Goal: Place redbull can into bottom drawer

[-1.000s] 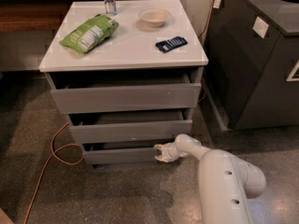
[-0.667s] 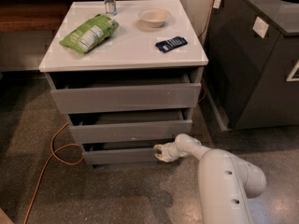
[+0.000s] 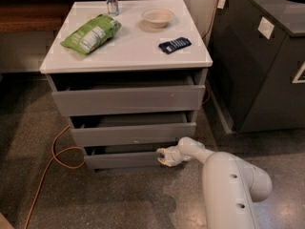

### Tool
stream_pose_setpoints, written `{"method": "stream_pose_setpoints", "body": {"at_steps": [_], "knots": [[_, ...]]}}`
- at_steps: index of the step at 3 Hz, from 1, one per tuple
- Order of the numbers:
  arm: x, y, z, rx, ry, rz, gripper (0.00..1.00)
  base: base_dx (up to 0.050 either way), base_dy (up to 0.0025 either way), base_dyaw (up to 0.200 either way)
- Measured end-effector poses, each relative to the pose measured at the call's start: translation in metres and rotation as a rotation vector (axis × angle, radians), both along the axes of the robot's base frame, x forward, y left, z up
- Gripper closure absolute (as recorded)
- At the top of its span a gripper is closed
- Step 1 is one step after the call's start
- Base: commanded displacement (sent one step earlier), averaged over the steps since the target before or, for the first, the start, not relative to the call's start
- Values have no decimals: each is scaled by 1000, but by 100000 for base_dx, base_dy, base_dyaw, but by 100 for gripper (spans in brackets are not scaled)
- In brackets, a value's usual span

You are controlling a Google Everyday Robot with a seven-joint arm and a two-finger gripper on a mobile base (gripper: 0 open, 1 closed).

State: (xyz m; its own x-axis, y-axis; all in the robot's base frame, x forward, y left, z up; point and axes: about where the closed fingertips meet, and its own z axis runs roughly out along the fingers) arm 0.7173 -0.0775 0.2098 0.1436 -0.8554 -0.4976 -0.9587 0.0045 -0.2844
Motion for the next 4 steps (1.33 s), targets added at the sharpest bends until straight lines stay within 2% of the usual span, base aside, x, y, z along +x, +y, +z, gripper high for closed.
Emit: {"method": "stream_pose_setpoints", "body": {"at_steps": [1, 2, 3, 4], "knots": [[-2, 0, 0, 2, 1, 0, 100, 0, 0, 0], [-37, 5, 3, 31, 27, -2, 100, 0, 0, 0], [-94, 13, 15, 66, 49, -2, 100, 0, 0, 0], [-125, 18, 25, 77, 48, -1, 97, 0, 0, 0]]}}
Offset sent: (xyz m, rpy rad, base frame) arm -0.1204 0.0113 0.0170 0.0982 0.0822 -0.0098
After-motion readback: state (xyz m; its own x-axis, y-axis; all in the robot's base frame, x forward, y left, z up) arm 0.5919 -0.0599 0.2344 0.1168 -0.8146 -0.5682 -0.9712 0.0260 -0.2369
